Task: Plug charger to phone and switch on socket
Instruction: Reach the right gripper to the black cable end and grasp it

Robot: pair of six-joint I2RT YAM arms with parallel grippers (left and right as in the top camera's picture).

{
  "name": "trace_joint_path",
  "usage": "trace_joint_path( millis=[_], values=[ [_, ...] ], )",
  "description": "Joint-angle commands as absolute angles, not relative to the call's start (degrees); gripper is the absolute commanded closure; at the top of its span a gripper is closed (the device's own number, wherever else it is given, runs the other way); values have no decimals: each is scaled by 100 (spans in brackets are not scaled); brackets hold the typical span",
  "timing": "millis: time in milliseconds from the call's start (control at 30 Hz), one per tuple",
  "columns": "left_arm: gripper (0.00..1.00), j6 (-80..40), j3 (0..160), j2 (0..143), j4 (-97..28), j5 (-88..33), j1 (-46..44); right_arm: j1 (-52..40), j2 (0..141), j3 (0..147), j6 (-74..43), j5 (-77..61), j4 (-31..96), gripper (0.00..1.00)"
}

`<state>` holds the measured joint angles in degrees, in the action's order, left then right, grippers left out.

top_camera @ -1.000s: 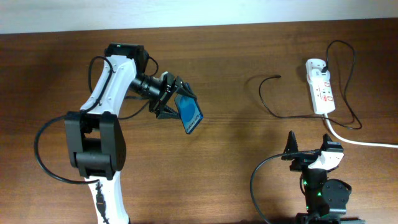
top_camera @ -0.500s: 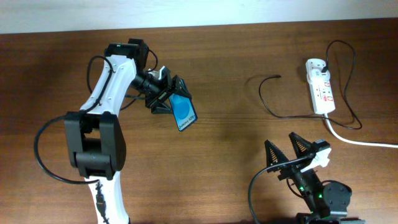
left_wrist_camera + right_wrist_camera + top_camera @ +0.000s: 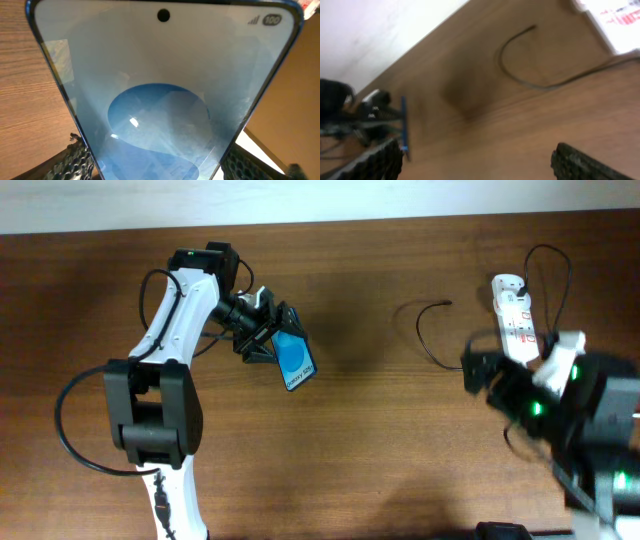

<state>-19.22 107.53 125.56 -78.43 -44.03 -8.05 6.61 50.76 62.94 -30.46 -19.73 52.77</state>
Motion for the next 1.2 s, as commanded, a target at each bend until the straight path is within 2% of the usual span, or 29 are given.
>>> trace_joint_path(
  millis=[0, 67, 100, 300, 367, 467, 567, 733, 833, 933, 1000, 1167],
  values=[
    [43, -1872, 10866, 12556, -7867, -4558, -781, 679, 6082, 6984, -3048, -3065, 5382, 2],
    [43, -1872, 10866, 12554, -7902, -4558, -781, 683, 6820, 6980, -3059, -2932, 4849, 2],
    [43, -1870, 10866, 12556, -7931, -4556, -781, 683, 7072, 6980, -3240, -2910, 4687, 7],
    [43, -1870, 10866, 12556, -7953, -4558, -781, 683, 9341, 7061, -4866, -2613, 3457, 16],
    [43, -1872, 10866, 12554, -7955, -4558, -781, 683, 10044, 7096, -5594, -2359, 2571, 23],
    [43, -1872, 10866, 12554, -7957, -4558, -781, 683, 10523, 7096, -6300, -1881, 2049, 26],
    [43, -1874, 10866, 12556, -7957, -4556, -781, 683, 10923, 7096, -6399, -1772, 1358, 27],
    [42, -1874, 10866, 12556, -8044, -4558, -781, 676, 11373, 7096, -6775, -1706, 840, 36],
    [43, -1874, 10866, 12554, -8095, -4556, -781, 676, 11561, 7096, -7102, -1752, 744, 43],
    [42, -1874, 10866, 12554, -8147, -4556, -781, 672, 11745, 7096, -7102, -1752, 593, 45],
    [42, -1872, 10866, 12554, -8189, -4556, -781, 672, 11834, 7096, -7105, -1769, 502, 53],
    [42, -1872, 10866, 12556, -8191, -4556, -781, 672, 11845, 7096, -7107, -1778, 489, 62]
  ],
)
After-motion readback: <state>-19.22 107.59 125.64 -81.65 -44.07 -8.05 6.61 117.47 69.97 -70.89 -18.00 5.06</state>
